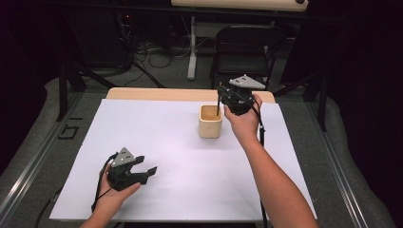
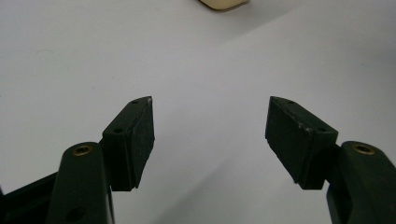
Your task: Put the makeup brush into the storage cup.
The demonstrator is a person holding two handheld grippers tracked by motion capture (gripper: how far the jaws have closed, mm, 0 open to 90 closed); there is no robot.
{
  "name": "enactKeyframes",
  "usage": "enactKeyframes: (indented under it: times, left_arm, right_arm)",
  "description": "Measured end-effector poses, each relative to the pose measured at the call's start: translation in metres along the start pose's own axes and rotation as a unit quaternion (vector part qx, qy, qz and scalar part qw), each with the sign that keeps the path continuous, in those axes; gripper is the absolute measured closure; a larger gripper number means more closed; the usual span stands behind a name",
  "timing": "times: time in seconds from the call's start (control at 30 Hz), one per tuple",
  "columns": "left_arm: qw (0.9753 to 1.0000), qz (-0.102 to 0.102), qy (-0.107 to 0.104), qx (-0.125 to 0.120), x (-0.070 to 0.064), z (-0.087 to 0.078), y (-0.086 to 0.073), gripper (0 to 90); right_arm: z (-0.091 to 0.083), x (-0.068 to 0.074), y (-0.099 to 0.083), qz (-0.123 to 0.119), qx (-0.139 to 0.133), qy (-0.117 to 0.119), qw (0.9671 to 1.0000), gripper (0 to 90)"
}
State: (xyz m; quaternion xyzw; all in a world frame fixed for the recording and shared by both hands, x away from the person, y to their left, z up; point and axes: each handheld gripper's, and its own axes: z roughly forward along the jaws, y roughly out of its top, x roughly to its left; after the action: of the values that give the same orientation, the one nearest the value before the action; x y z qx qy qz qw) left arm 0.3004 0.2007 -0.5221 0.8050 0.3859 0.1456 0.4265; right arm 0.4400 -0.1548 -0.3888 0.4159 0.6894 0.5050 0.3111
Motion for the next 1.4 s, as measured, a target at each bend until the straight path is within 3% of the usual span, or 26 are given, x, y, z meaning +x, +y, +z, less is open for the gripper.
enactKeyframes:
  times: [0.53,1.4]
  left_arm:
    - [1.0,0.003,-0.001,0.002,0.0,0.0,0.0,33.2]
    - [1.0,0.001,-0.001,-0.002,0.0,0.0,-0.001,33.2]
  right_arm:
    - [0.006,0.002,-0.01,0.005,0.008,0.002,1.0,84.1]
    - [0.023,0.001,-0.049,0.019,0.035,-0.004,0.9992,84.1]
